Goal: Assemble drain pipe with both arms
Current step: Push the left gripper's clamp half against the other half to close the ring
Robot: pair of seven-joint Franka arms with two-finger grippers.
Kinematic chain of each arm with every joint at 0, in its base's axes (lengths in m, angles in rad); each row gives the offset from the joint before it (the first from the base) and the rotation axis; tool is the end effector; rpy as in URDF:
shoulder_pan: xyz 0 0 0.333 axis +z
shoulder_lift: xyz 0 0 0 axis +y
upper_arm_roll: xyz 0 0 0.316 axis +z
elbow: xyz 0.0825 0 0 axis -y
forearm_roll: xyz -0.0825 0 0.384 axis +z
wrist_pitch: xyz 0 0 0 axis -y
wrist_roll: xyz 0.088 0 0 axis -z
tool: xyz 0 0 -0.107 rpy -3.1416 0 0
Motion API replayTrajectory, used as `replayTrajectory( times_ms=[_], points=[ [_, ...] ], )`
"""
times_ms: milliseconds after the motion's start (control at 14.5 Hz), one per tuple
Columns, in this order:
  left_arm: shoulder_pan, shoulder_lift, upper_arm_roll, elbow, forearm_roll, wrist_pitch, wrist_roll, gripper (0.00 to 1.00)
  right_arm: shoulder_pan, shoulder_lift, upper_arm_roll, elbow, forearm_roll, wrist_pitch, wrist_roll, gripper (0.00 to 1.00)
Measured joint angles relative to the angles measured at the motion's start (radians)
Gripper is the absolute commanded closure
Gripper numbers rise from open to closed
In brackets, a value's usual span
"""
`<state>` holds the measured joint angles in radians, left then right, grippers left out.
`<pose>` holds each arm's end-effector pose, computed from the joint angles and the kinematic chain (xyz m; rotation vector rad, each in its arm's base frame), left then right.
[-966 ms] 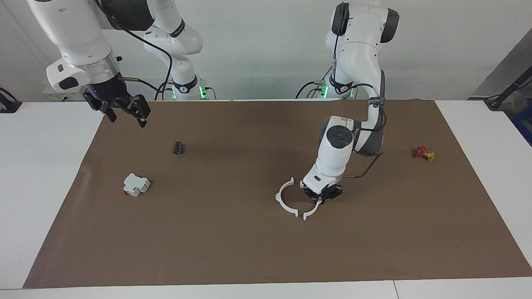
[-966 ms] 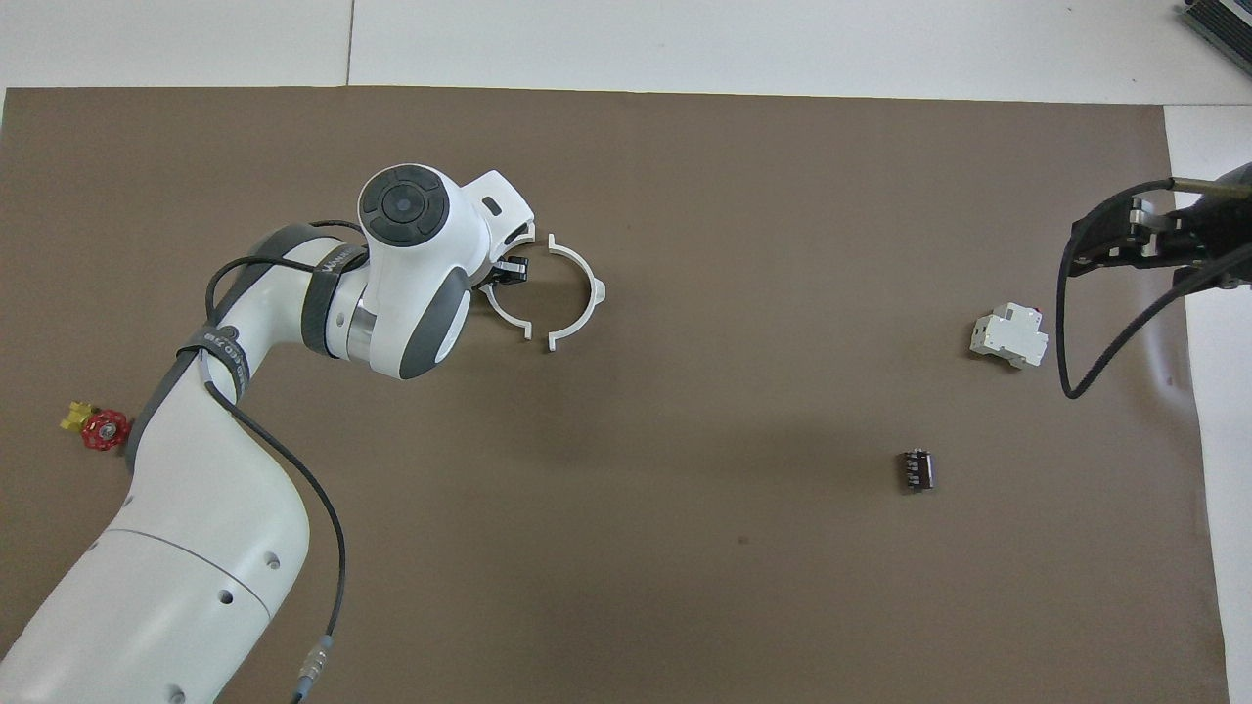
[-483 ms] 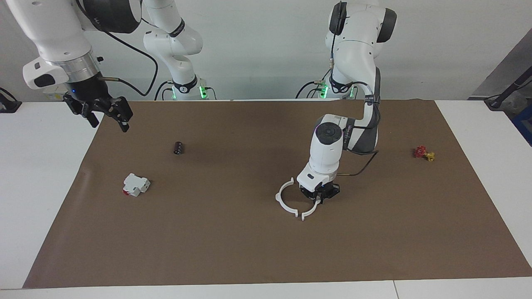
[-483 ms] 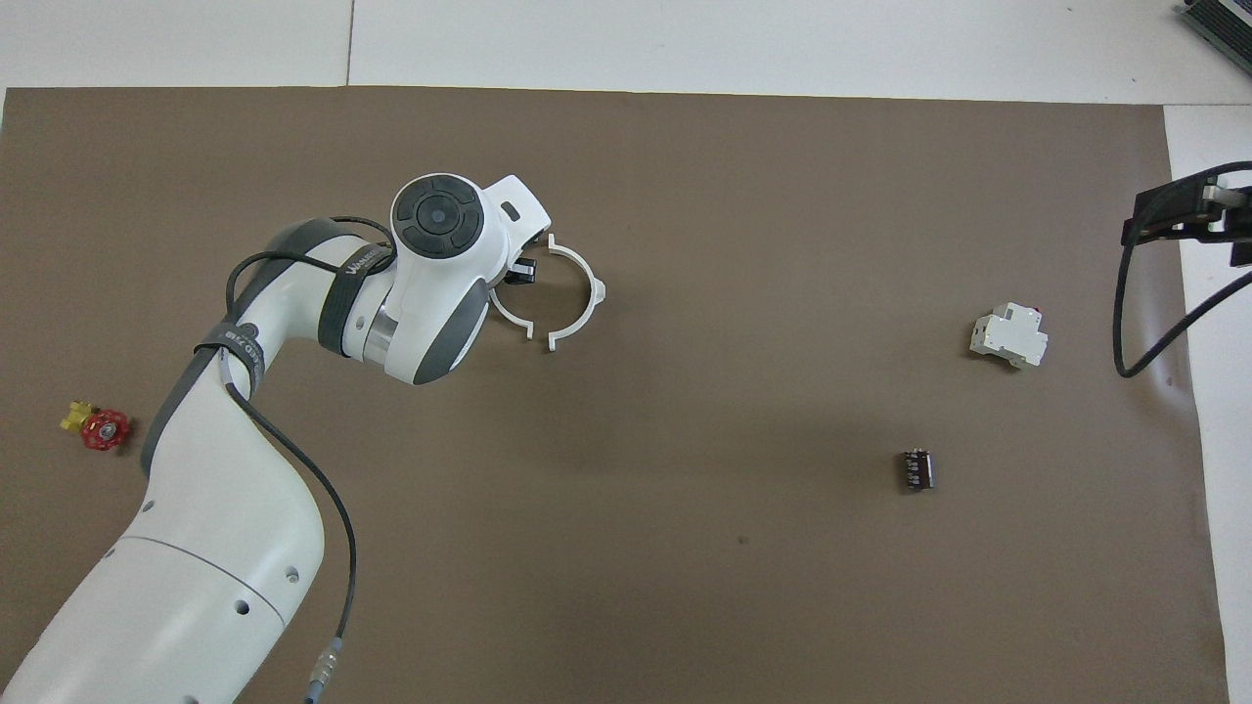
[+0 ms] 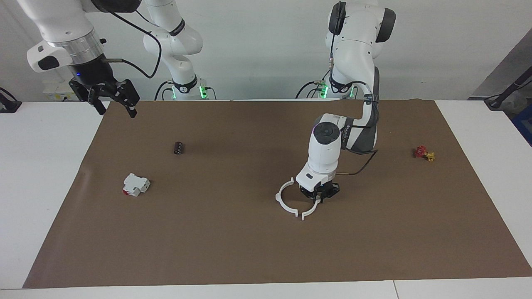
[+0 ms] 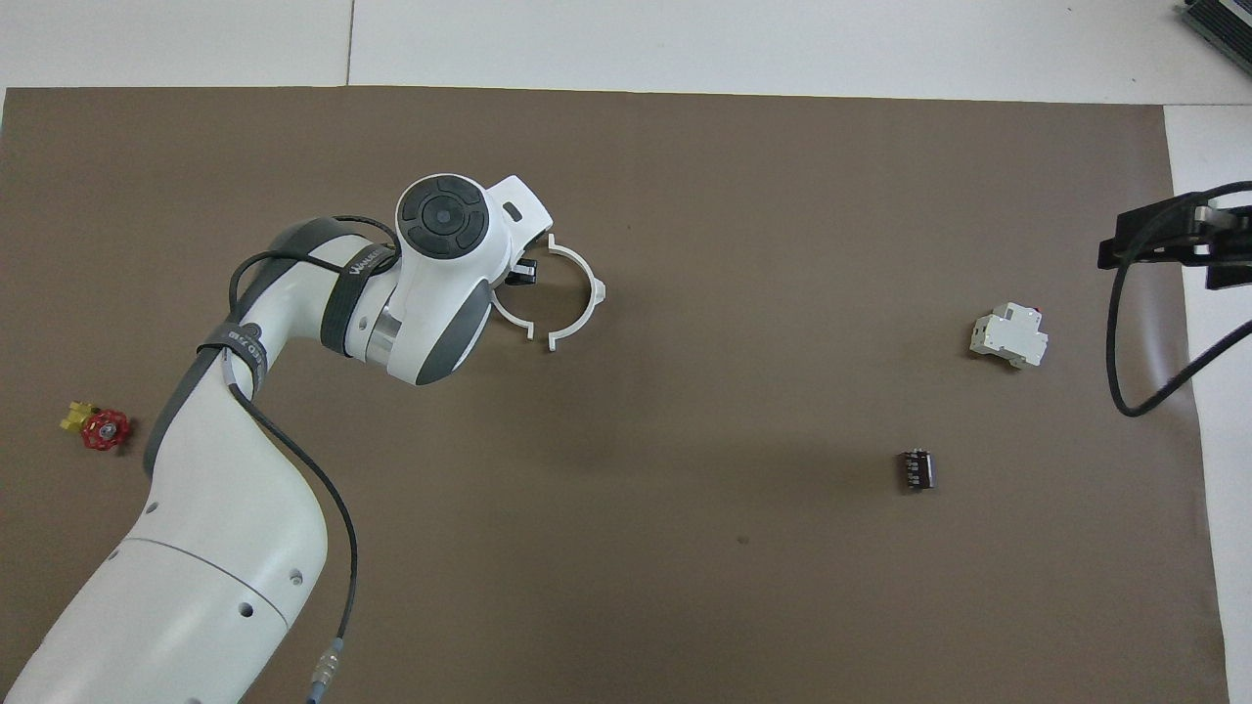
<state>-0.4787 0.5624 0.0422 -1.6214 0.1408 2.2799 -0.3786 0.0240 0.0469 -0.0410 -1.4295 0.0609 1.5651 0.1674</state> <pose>0.6322 -0.2955 0.3054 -3.0408 0.2318 -0.2152 0.5689 -0.0025 0.6645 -3.0609 0.2781 -0.1293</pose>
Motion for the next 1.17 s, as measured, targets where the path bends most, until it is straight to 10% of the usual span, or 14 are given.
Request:
replayTrajectory(
  times_ms=[1172],
  points=[
    [-0.017, 0.0, 0.001, 0.007, 0.011, -0.038, -0.024, 1.0, 0.032, -0.002, 0.003, -0.027, -0.047, -0.043, -0.058, 0.06]
  ],
)
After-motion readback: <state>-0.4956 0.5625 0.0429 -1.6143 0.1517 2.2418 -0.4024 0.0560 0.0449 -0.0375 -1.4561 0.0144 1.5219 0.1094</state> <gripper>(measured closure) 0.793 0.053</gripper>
